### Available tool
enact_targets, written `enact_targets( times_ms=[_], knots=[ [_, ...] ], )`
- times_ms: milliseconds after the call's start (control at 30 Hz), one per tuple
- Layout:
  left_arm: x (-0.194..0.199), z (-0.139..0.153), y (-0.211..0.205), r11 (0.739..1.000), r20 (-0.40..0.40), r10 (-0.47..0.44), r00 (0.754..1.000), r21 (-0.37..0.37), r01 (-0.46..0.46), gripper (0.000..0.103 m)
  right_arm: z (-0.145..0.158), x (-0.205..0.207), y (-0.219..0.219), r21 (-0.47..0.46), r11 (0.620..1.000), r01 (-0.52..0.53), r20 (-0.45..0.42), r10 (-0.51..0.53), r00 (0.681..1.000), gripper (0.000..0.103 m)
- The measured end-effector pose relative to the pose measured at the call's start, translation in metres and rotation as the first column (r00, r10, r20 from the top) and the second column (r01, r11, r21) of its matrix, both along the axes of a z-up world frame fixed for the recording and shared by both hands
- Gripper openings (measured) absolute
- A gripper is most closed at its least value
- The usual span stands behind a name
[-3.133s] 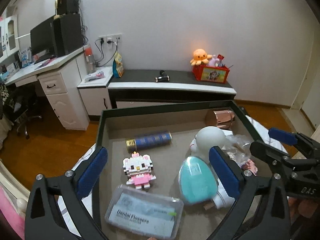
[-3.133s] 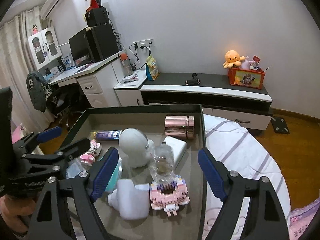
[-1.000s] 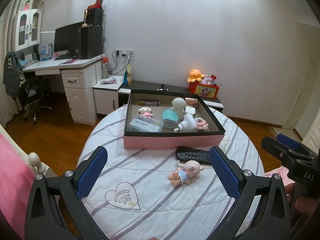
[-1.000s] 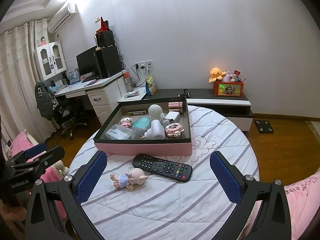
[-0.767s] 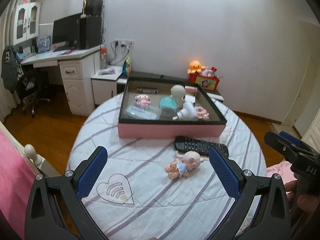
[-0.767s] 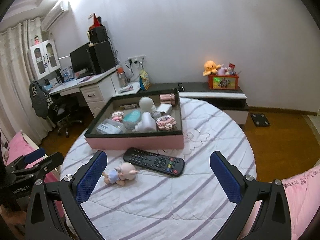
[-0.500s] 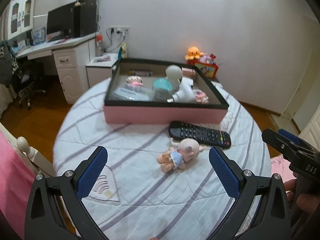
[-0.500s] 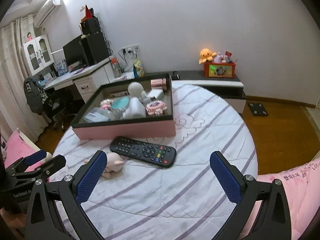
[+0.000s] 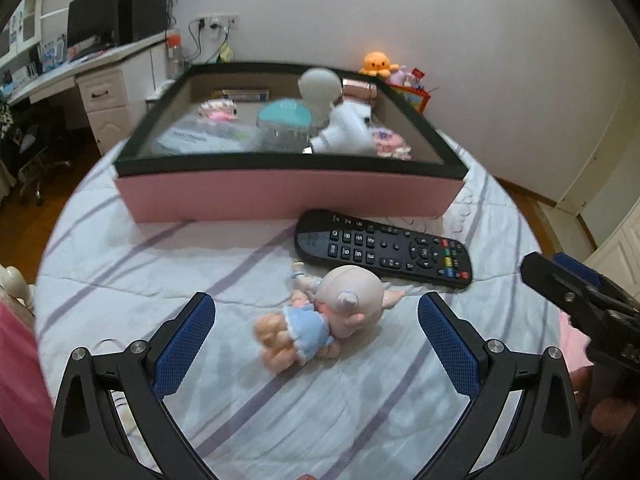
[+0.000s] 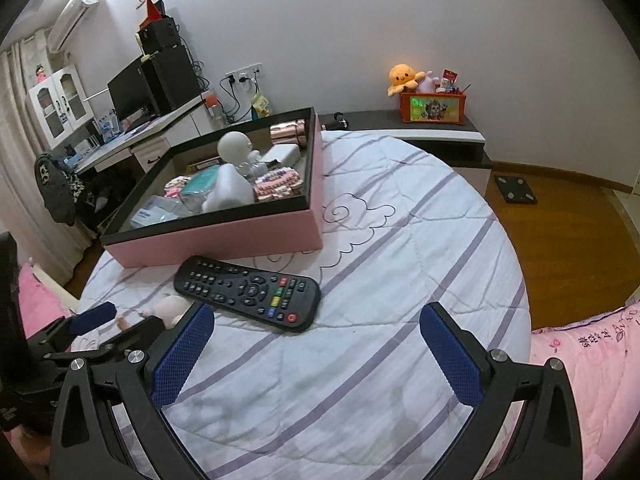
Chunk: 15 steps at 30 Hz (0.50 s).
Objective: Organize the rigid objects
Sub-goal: 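Grasp the baby doll with left tool while right tool grasps black TV remote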
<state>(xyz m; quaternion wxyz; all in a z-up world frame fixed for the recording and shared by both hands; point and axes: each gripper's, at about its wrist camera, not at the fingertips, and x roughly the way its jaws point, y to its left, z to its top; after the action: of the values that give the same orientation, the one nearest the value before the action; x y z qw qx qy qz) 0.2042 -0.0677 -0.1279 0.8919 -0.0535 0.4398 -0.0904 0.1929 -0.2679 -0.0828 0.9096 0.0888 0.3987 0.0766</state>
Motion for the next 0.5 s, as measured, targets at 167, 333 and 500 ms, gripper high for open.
enact_targets(
  times_ms=[167,333,500],
  knots=[
    [0.015,-0.024,-0.003,1.0,-0.045,0.013,0.999,0.002,-0.013,0.103,-0.006,0.007,-0.002,-0.008,1.0,-0.001,-0.02,0.001,1.0,0.103],
    [0.016,-0.022,-0.002,1.0,-0.013,-0.021,1.0,0.015,0.021,0.082,-0.013,0.015,0.002,-0.024,0.999,-0.023,-0.045,0.022,0.999,0.103],
    [0.021,-0.019,0.006,0.999,-0.029,-0.051,0.998,0.007,0.051,0.077,-0.019,0.022,0.014,-0.045,0.997,-0.063,-0.063,0.06,0.996,0.103]
  ],
)
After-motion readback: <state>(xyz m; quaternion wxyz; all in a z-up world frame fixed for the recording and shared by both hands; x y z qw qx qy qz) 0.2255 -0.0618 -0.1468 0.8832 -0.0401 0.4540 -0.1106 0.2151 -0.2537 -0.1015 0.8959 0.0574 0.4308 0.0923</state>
